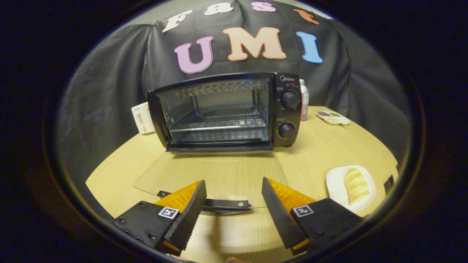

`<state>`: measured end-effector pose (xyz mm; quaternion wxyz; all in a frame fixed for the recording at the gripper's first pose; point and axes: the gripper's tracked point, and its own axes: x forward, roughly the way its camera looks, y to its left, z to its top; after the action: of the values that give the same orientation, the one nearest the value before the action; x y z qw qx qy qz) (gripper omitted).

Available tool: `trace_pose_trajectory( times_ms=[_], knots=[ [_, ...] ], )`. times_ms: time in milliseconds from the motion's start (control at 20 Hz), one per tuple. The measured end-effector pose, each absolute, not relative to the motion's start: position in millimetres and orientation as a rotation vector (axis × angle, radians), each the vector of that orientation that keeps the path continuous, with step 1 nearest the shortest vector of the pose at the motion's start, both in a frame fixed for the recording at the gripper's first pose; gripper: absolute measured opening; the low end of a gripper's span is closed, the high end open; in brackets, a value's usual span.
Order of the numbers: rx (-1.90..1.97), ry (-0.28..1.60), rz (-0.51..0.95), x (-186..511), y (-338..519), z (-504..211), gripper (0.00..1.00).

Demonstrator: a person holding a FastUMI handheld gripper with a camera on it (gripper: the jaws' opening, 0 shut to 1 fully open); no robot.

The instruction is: Open the toaster oven, put the food inside, and close the toaster oven door.

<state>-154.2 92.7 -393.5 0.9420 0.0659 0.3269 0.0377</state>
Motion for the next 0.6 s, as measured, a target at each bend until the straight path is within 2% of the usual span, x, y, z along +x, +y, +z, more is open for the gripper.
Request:
trace_pose_trajectory(
  times_ms=[500, 600],
  knots=[
    [0.161, 0.617, 0.089, -152.2, 90.1, -387.8, 0.96],
    [0.159, 0.605, 0.056, -147.9, 76.8, -386.8, 0.96]
  ],
)
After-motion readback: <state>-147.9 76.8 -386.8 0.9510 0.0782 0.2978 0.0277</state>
